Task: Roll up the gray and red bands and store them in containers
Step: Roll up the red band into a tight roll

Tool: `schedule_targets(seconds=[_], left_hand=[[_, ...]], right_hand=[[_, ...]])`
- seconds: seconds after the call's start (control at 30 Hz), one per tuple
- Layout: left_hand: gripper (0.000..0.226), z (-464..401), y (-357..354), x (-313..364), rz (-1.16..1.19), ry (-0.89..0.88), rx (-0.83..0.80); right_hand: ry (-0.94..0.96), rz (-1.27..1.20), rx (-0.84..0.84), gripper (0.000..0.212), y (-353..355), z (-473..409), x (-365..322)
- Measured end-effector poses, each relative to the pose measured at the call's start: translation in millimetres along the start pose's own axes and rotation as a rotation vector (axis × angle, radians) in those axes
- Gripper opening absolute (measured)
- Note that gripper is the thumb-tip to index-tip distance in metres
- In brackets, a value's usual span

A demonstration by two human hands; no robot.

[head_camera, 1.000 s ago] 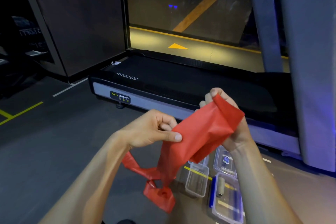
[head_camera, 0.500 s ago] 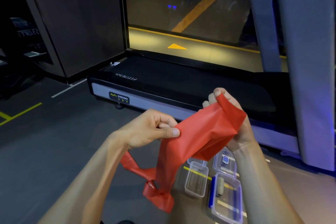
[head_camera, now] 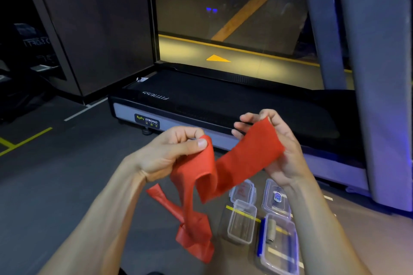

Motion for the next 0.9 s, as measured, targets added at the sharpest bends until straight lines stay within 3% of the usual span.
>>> schedule_targets(seconds=[0.13,0.33,0.53,0.73,0.9], left_hand=[[0.022,-0.7,-3.1,-2.3,-0.019,0.020,-0.011],[0.018,-7.5,-1.9,-13.8,-0.159,0.033,-0.007],[0.012,-3.9,-3.2,-17.4,-0.264,0.035,-0.045],[0.017,2.0,-9.2,-32.1,-0.400,0.111,-0.120],[0.009,-3.4,-1.8,-27.3,-0.349,0.079,-0.037]], right_hand=[[-0.008,-0.001,-0.078,0.012,-21.3,6.1,1.5],[0.041,0.527,-0.266,0.008,-50.6,14.1,31.8],[0.061,0.677,-0.296,0.007,-42.3,13.5,28.4],[0.000,0.125,-0.063,0.004,-17.4,3.2,1.9],[-0.044,-0.060,-0.032,0.027,-0.5,-2.0,0.3]])
Point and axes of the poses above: each hand's wrist, its own z-axis away from the middle knuckle, its own y-axis out of the back of the hand, x = y × z, the point moved 9 cm from there along -z, towards the middle knuckle, and after that the axes turned 12 degrees about x, right-handed, at the moved point
